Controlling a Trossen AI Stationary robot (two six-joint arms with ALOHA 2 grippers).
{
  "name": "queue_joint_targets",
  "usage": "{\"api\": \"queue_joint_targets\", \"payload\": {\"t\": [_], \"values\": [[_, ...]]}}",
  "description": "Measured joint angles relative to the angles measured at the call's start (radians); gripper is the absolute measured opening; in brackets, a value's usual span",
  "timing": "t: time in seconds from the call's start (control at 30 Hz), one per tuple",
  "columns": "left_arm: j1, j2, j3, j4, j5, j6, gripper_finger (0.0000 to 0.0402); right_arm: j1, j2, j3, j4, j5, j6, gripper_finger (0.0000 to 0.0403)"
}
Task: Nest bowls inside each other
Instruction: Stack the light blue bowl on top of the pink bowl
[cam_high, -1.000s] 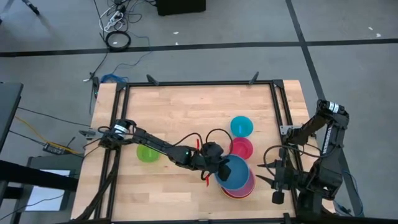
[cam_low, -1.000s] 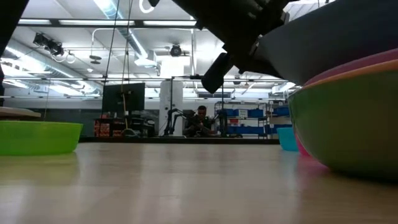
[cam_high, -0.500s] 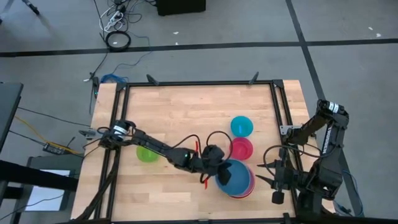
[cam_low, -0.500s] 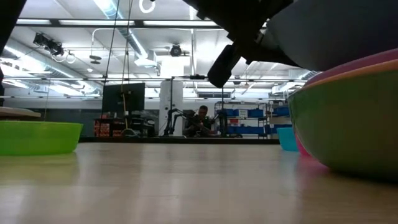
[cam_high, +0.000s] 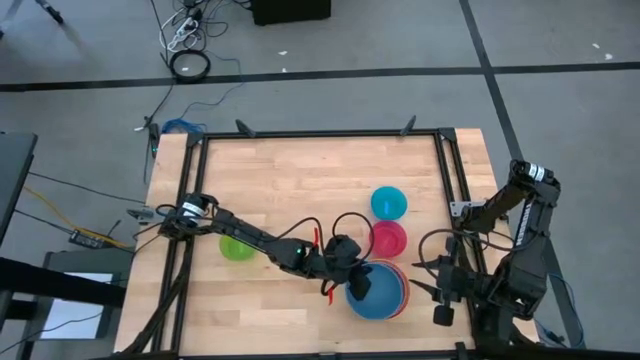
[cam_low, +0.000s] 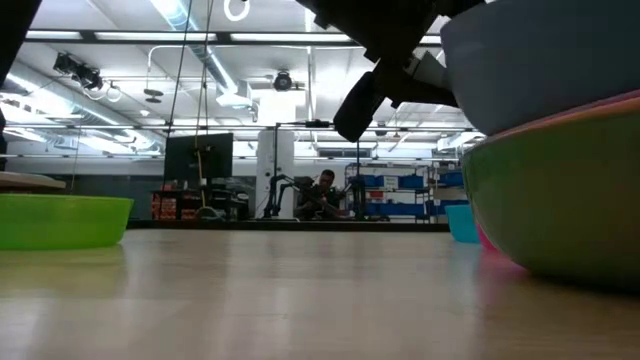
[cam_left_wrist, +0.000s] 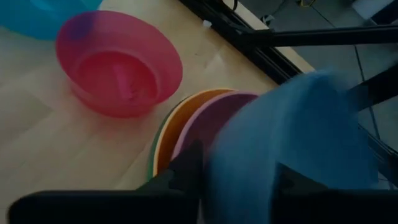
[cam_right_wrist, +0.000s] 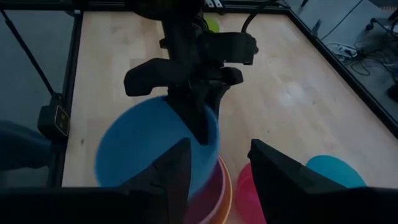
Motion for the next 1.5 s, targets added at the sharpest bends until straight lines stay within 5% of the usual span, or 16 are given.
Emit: {"api": "queue_joint_targets", "payload": {"t": [0.27, 0.5, 0.97, 1.2, 1.5], "values": [[0.000, 0.000, 0.000, 0.032, 0.006, 0.000, 0.0172, -0.002, 0.000, 0.000, 0.000, -0.004, -0.001, 0.0151], [0.000, -0.027, 0.005, 0.119, 0.040, 0.052, 0.0183, -0.003, 0.000, 0.000, 0.000, -0.004, 0.000, 0.0151], [-0.009, -0.085, 0.252, -0.360, 0.037, 0.156, 0.0182, -0.119, 0.056, -0.084, 0.135, 0.057, 0.034, 0.0151], [-0.045, -0.208, 0.399, -0.793, -0.212, 0.160, 0.0182, -0.130, 0.076, -0.222, 0.231, 0.188, 0.185, 0.0149], [-0.131, -0.348, 0.439, -0.821, -0.483, 0.258, 0.0182, -0.205, 0.077, -0.431, 0.597, 0.150, 0.124, 0.0139]]}}
